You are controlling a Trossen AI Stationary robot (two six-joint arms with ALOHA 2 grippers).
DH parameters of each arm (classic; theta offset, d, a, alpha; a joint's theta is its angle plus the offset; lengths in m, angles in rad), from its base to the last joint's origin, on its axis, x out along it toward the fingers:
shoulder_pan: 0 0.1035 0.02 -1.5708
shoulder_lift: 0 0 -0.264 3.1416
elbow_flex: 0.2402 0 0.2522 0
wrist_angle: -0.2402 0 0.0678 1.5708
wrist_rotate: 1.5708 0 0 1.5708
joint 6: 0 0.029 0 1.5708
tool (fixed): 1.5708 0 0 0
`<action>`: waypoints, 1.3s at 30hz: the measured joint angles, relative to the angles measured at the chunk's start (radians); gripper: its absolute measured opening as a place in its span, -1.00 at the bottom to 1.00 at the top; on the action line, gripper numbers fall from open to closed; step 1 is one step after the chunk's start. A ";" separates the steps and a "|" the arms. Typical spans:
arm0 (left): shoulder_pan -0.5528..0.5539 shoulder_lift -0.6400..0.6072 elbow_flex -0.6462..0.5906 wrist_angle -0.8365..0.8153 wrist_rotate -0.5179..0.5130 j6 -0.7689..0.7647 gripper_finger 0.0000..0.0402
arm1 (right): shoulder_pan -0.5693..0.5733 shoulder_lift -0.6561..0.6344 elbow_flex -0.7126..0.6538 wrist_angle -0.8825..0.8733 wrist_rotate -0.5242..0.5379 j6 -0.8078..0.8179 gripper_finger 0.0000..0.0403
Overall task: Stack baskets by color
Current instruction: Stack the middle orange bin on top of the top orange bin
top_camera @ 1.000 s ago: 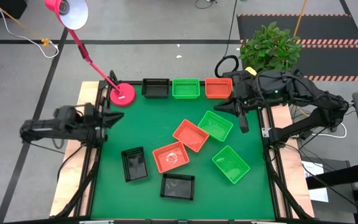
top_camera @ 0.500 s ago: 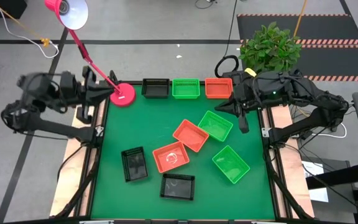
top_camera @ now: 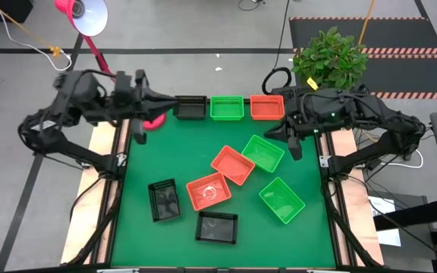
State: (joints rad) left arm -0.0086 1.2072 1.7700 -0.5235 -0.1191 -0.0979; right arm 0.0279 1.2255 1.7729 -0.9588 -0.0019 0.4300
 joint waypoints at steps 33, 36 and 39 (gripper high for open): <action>-0.224 0.051 -0.002 -0.508 -0.002 -0.197 -0.81 | 0.183 0.542 -0.001 -0.049 0.132 0.081 -0.20; -0.223 0.051 -0.002 -0.528 -0.011 -0.219 -0.81 | 0.180 0.574 0.000 -0.049 0.132 -0.014 -0.09; -0.223 0.061 -0.002 -0.543 -0.014 -0.221 -0.81 | 0.171 0.608 0.000 -0.052 0.132 -0.087 -0.03</action>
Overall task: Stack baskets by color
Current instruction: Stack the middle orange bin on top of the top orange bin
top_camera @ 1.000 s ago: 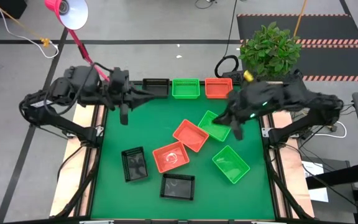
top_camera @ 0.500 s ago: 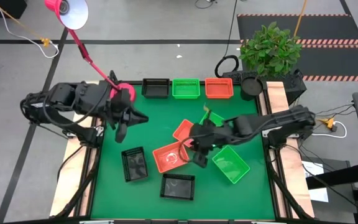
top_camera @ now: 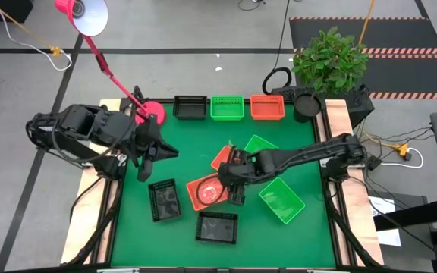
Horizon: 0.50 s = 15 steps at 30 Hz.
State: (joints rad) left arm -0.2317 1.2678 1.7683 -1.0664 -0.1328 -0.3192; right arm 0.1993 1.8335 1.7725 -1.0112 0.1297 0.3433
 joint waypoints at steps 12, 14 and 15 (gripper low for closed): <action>0.000 0.002 -0.001 -0.039 -0.026 -0.022 -0.81 | -0.091 0.025 -0.199 0.160 -0.106 -0.072 -0.05; 0.000 0.002 -0.001 -0.040 -0.031 -0.010 -0.81 | -0.102 0.024 -0.238 0.216 -0.131 -0.071 -0.05; 0.000 0.002 -0.001 -0.040 -0.031 -0.002 -0.81 | -0.104 0.024 -0.255 0.232 -0.133 -0.072 -0.05</action>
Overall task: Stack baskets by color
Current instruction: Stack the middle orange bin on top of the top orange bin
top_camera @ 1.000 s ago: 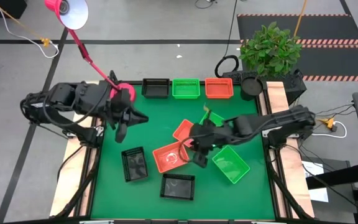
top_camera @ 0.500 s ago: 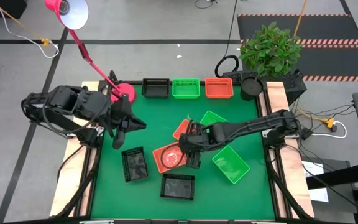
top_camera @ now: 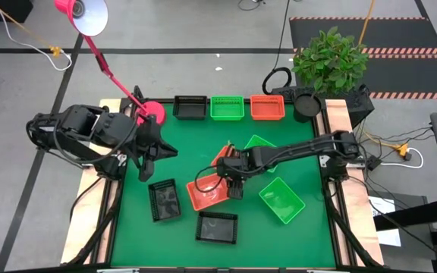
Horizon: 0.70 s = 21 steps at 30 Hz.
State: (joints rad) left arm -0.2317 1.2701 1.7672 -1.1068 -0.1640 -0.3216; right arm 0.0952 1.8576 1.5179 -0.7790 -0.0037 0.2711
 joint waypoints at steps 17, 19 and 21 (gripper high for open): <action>0.004 0.000 0.000 0.000 -0.002 0.068 -0.81 | -0.016 0.000 -0.201 0.204 0.005 0.031 -0.31; 0.010 0.000 0.000 0.000 -0.002 0.077 -0.81 | -0.019 0.000 -0.210 0.210 0.005 0.034 -0.45; 0.019 0.000 0.000 0.000 -0.002 0.081 -0.81 | -0.024 0.000 -0.224 0.225 0.005 0.039 -0.59</action>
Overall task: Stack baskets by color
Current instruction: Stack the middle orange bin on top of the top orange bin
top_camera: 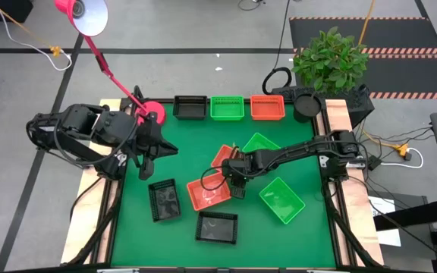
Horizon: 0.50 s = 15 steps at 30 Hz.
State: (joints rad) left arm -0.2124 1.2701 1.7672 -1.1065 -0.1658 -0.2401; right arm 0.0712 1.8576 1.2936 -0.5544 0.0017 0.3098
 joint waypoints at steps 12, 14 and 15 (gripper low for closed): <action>0.032 0.000 0.000 0.000 0.000 0.020 -0.81 | -0.011 -0.094 0.015 0.023 0.045 0.098 -0.96; 0.032 0.000 0.000 0.000 0.001 0.022 -0.81 | -0.015 -0.135 0.019 0.025 0.052 0.096 -0.97; 0.032 0.000 0.000 0.000 0.001 0.024 -0.81 | -0.019 -0.158 0.021 0.035 0.052 0.093 -0.98</action>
State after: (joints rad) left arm -0.1806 1.2701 1.7672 -1.1066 -0.1650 -0.2158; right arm 0.0522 1.6996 1.3145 -0.5198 0.0536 0.4030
